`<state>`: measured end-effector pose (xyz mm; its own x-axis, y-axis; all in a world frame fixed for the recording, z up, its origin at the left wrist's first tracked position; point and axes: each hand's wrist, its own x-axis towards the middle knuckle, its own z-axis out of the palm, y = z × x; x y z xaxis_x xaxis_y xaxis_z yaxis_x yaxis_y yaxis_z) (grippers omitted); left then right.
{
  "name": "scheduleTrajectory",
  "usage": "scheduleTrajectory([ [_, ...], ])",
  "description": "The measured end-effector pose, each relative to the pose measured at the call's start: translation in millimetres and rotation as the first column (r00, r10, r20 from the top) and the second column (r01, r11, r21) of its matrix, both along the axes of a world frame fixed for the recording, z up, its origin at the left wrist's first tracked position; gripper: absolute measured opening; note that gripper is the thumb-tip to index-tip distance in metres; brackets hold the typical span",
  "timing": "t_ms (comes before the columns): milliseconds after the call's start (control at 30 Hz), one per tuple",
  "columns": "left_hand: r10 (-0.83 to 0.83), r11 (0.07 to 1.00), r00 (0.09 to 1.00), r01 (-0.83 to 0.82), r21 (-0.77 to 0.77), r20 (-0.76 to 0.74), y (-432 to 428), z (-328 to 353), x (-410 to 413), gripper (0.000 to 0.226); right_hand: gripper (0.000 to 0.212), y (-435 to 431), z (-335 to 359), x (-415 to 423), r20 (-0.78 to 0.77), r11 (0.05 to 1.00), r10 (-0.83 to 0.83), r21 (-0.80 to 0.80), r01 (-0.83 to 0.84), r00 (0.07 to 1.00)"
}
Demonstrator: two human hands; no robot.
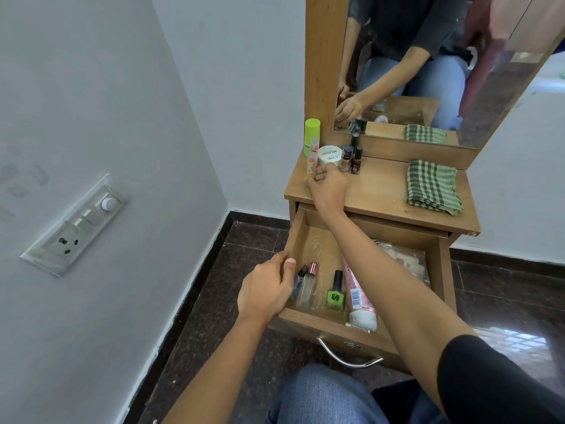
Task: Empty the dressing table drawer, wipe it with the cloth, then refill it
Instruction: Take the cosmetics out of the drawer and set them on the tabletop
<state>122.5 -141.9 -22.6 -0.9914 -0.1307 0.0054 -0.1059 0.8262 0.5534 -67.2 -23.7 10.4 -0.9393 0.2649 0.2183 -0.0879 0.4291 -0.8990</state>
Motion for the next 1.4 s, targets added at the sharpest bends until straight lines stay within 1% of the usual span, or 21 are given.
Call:
scheduleTrajectory([
  [200,0.008,1.0,1.0,-0.008,0.005,-0.007,0,-2,-1,0.049,0.02,0,-1,-5,0.038,0.999,-0.036,-0.007,0.037,0.999],
  [367,0.005,1.0,1.0,-0.005,0.007,-0.003,1,-1,0,0.048,0.02,-2,-2,-5,0.029,0.996,-0.068,0.059,0.067,0.997],
  [500,0.007,1.0,1.0,-0.007,0.004,0.004,0,-2,-1,0.049,0.022,-2,-2,-6,0.034,0.995,-0.066,0.073,0.063,0.997],
  [567,0.008,1.0,1.0,-0.008,0.008,0.01,-1,-1,-1,0.049,0.026,-1,-2,-3,0.011,0.995,-0.058,0.078,0.057,0.998],
  [600,0.01,1.0,1.0,-0.01,0.01,0.014,-1,-1,-1,0.049,0.027,-1,-3,2,-0.033,0.997,-0.041,0.069,0.044,0.999],
  [667,0.014,1.0,1.0,-0.014,0.007,0.017,0,0,-1,0.048,0.023,1,-5,20,-0.182,0.998,0.041,0.053,-0.032,0.982],
  [700,0.015,1.0,1.0,-0.015,0.003,0.014,0,-1,-1,0.047,0.018,4,-8,32,-0.245,0.993,0.107,0.072,-0.092,0.964],
  [733,0.015,1.0,1.0,-0.015,-0.001,0.009,0,-1,-1,0.047,0.013,9,-13,45,-0.274,0.979,0.191,0.117,-0.164,0.943],
  [767,0.013,1.0,1.0,-0.013,-0.004,0.003,0,-1,-1,0.047,0.009,14,-19,58,-0.262,0.951,0.292,0.184,-0.25,0.92],
  [800,0.009,1.0,1.0,-0.009,-0.005,-0.001,0,-1,-1,0.047,0.006,21,-26,70,-0.199,0.901,0.399,0.265,-0.343,0.895],
  [833,0.005,1.0,1.0,-0.005,-0.004,-0.003,-1,-1,-1,0.047,0.007,28,-32,80,-0.074,0.83,0.489,0.346,-0.437,0.869],
  [867,0.002,1.0,1.0,-0.002,-0.002,-0.002,-1,-1,-2,0.048,0.014,34,-39,89,0.096,0.747,0.535,0.41,-0.523,0.839],
  [900,-0.001,1.0,1.0,0.001,-0.002,0.001,-1,-1,-2,0.048,0.028,40,-45,97,0.279,0.669,0.528,0.445,-0.595,0.802],
  [933,-0.003,1.0,1.0,0.003,-0.003,0.004,-1,-2,-2,0.048,0.047,44,-50,103,0.434,0.612,0.484,0.453,-0.648,0.76],
  [967,-0.004,1.0,1.0,0.004,-0.006,0.005,-1,-2,-2,0.048,0.066,46,-52,108,0.539,0.577,0.434,0.449,-0.682,0.722],
  [1000,-0.003,1.0,1.0,0.003,-0.01,0.003,-1,-2,-1,0.048,0.079,47,-55,113,0.595,0.555,0.401,0.447,-0.702,0.696],
  [1033,-0.002,1.0,1.0,0.002,-0.011,-0.002,-1,-2,-1,0.047,0.085,47,-56,117,0.62,0.538,0.385,0.45,-0.712,0.683],
  [1067,-0.002,1.0,1.0,0.002,-0.01,-0.007,-1,-2,-1,0.047,0.085,46,-57,119,0.634,0.524,0.375,0.456,-0.719,0.676],
  [1167,-0.009,1.0,1.0,0.009,0.003,-0.008,0,0,0,0.047,0.077,43,-58,121,0.676,0.505,0.351,0.446,-0.739,0.648],
  [1300,-0.005,1.0,1.0,0.005,0.007,-0.008,-1,0,0,0.047,0.054,38,-54,121,0.682,0.525,0.361,0.415,-0.743,0.636],
  [1400,-0.004,1.0,1.0,0.004,0.008,-0.009,-1,0,0,0.047,0.045,37,-53,122,0.682,0.568,0.377,0.364,-0.738,0.626],
])
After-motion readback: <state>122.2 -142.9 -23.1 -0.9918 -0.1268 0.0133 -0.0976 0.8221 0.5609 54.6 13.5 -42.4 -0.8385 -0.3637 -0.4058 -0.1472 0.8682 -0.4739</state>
